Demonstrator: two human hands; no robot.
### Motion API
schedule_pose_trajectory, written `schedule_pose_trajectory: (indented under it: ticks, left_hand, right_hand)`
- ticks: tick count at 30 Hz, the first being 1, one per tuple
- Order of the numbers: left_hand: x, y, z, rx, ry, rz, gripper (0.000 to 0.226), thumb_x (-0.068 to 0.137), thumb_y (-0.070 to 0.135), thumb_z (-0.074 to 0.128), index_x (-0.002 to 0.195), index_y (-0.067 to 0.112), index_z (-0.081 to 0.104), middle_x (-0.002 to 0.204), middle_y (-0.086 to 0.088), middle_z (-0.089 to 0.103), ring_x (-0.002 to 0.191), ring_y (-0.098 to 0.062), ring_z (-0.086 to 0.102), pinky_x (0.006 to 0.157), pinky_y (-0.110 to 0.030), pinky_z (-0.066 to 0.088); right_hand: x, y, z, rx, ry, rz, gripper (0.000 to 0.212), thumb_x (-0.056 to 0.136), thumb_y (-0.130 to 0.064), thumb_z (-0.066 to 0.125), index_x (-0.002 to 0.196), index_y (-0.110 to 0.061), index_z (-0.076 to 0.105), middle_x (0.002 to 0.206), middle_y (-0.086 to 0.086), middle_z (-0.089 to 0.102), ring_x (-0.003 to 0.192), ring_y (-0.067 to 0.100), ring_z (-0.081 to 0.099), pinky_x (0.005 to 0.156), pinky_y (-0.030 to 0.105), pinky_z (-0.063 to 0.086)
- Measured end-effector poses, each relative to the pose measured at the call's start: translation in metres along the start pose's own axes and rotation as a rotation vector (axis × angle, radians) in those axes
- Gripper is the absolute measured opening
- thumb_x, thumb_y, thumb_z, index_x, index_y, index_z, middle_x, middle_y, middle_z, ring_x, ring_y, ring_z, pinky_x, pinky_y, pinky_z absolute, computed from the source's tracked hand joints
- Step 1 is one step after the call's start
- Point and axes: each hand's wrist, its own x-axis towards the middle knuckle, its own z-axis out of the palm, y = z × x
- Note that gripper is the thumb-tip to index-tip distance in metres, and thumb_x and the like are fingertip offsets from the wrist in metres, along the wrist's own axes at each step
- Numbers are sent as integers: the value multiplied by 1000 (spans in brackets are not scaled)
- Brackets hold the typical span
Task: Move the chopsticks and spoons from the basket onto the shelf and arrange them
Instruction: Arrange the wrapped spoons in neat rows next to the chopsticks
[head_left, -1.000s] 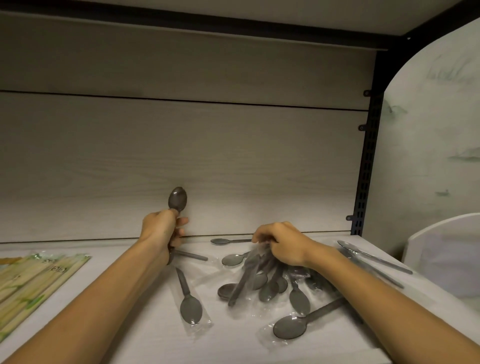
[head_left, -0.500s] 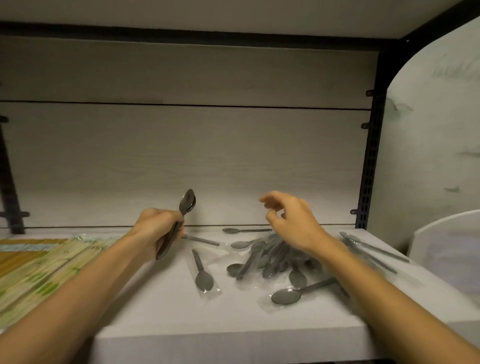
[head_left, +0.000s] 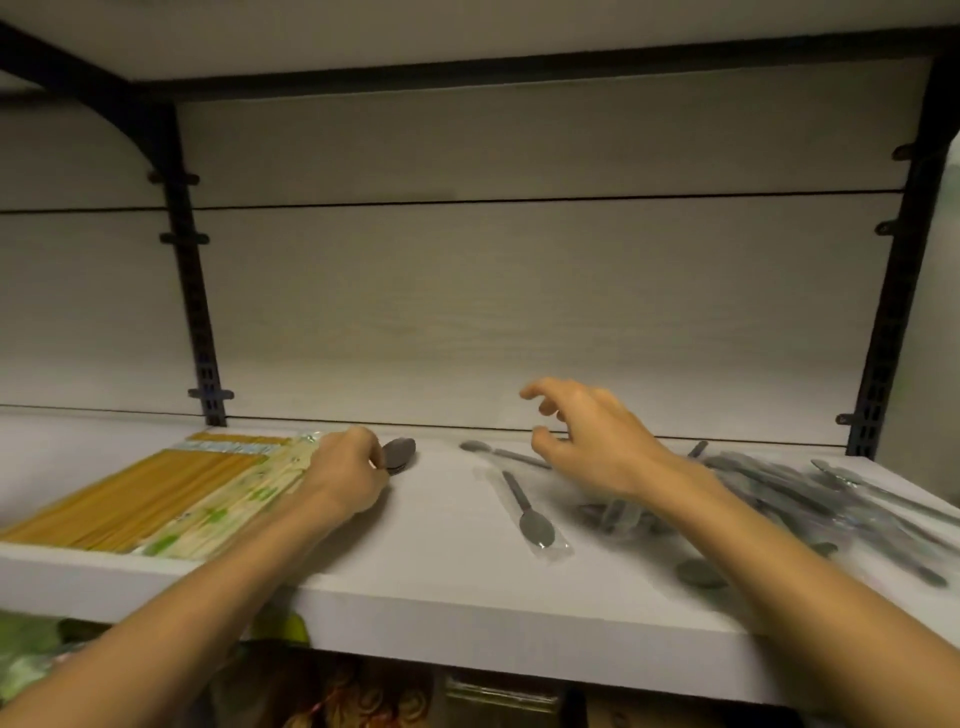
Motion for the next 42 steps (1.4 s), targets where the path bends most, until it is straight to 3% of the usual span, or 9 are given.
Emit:
schedule_pose_trajectory:
  ticks: [2, 6, 14, 20, 23, 29, 33, 37, 42]
  left_hand:
    - [3, -1, 0, 49, -29, 32, 16, 83, 8, 53, 95, 11, 64, 101, -15, 64, 89, -35, 61, 71, -33, 50]
    - [12, 1, -3, 205, -101, 118, 23, 88, 7, 47, 103, 8, 63, 107, -18, 61, 97, -37, 59, 77, -38, 49]
    - [33, 2, -1, 242, -191, 168, 32, 87, 1, 46, 115, 10, 59, 118, -15, 52, 109, -34, 54, 86, -37, 49]
    - [52, -4, 8, 165, -195, 234, 30, 87, -1, 44, 110, 7, 60, 114, -16, 52, 104, -34, 55, 78, -33, 44]
    - [57, -7, 9, 145, -210, 253, 27, 87, -1, 47, 108, 8, 63, 111, -17, 55, 100, -35, 58, 76, -32, 47]
    - [59, -13, 7, 100, -202, 288, 15, 88, 23, 66, 97, 11, 64, 98, -9, 57, 84, -29, 53, 72, -30, 46]
    - [57, -11, 2, 81, -79, 379, 9, 90, 21, 58, 96, 19, 65, 102, -5, 63, 96, -29, 56, 74, -30, 45]
    - [53, 0, 2, -137, -86, 376, 19, 91, 30, 58, 106, 20, 64, 99, -1, 67, 102, -26, 57, 83, -31, 46]
    - [43, 26, 0, -690, -232, 197, 28, 87, 39, 67, 106, 19, 62, 86, -5, 72, 82, -25, 68, 74, -30, 52]
  right_hand:
    - [4, -7, 4, -11, -10, -8, 43, 91, -29, 51, 133, -32, 46, 126, -1, 56, 103, 13, 49, 90, 34, 44]
    - [12, -13, 11, -48, -53, 5, 40, 91, -29, 51, 131, -30, 48, 125, -1, 56, 93, 8, 47, 87, 33, 46]
    - [25, 4, 23, -151, -180, 169, 31, 90, -29, 53, 121, -28, 58, 115, 0, 62, 99, 17, 55, 89, 35, 48]
    - [37, 12, 44, -209, -250, 244, 29, 90, -26, 55, 118, -24, 61, 113, 0, 63, 93, 18, 54, 84, 32, 47]
    - [43, 14, 56, -260, -281, 263, 31, 90, -30, 54, 120, -23, 61, 116, 1, 63, 102, 23, 56, 86, 34, 48]
    - [54, 18, 73, -308, -278, 286, 24, 91, -19, 54, 112, -18, 64, 112, 7, 65, 103, 28, 58, 84, 32, 47]
    - [57, 18, 67, -192, -193, 307, 26, 87, -13, 57, 111, -19, 65, 99, 2, 66, 95, 24, 59, 84, 34, 49]
    - [57, 13, 54, 27, -14, 291, 18, 84, -15, 66, 100, -22, 66, 78, -7, 63, 72, 12, 56, 68, 25, 44]
    - [54, -8, 47, 243, 101, 219, 12, 82, -18, 71, 92, -23, 67, 73, -7, 67, 62, 3, 56, 64, 16, 45]
